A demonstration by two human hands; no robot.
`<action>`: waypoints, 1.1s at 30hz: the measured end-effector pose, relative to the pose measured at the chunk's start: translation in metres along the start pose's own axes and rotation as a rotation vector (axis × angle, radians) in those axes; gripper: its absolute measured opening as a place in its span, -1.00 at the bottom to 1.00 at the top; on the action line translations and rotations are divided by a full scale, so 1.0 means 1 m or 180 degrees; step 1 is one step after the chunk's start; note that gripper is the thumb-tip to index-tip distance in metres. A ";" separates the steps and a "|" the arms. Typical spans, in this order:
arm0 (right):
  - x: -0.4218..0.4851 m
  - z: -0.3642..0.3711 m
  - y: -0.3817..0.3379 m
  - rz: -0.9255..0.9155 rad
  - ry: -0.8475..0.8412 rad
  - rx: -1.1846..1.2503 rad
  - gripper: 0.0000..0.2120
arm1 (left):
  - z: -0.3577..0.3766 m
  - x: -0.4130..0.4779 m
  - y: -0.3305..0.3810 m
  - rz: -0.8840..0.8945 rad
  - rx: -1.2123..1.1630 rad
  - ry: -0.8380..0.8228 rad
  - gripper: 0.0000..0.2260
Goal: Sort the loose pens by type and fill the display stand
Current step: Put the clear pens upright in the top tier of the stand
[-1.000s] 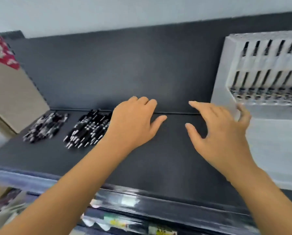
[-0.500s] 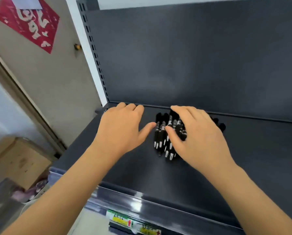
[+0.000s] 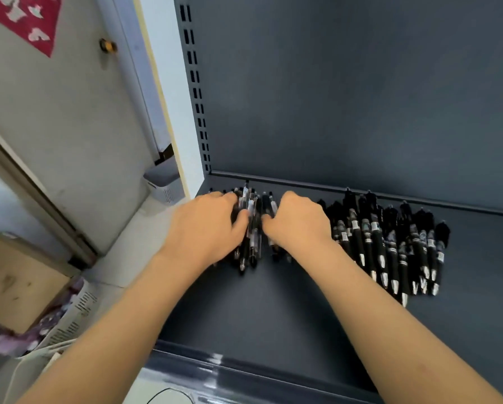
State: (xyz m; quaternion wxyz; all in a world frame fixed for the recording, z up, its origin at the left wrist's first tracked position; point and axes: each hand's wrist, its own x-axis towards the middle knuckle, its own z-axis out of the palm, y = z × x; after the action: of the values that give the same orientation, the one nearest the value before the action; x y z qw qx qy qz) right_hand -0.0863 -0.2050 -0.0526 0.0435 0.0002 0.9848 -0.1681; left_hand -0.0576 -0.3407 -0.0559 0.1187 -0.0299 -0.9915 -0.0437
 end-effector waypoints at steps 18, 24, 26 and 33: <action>0.009 0.010 0.006 0.0156 -0.0238 0.1784 -0.56 | 0.023 0.000 -0.009 -0.0521 -0.0646 -0.0009 -0.60; 0.007 0.013 -0.002 -0.0047 -0.0029 0.1320 -0.70 | 0.026 0.000 -0.010 -0.0450 -0.0710 0.0091 -0.59; 0.007 0.010 -0.001 -0.0050 -0.0019 0.1167 -0.69 | 0.028 -0.001 -0.013 -0.0352 -0.0818 0.0120 -0.56; 0.007 0.011 0.011 0.0012 0.0512 0.0625 -0.74 | 0.031 0.000 -0.009 -0.0223 -0.1181 0.0131 -0.66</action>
State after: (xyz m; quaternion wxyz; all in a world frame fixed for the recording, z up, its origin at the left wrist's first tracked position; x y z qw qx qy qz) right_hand -0.0923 -0.1980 -0.0674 -0.0356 0.0198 0.9639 -0.2631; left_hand -0.0650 -0.3465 -0.0862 0.1297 -0.0158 -0.9642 -0.2306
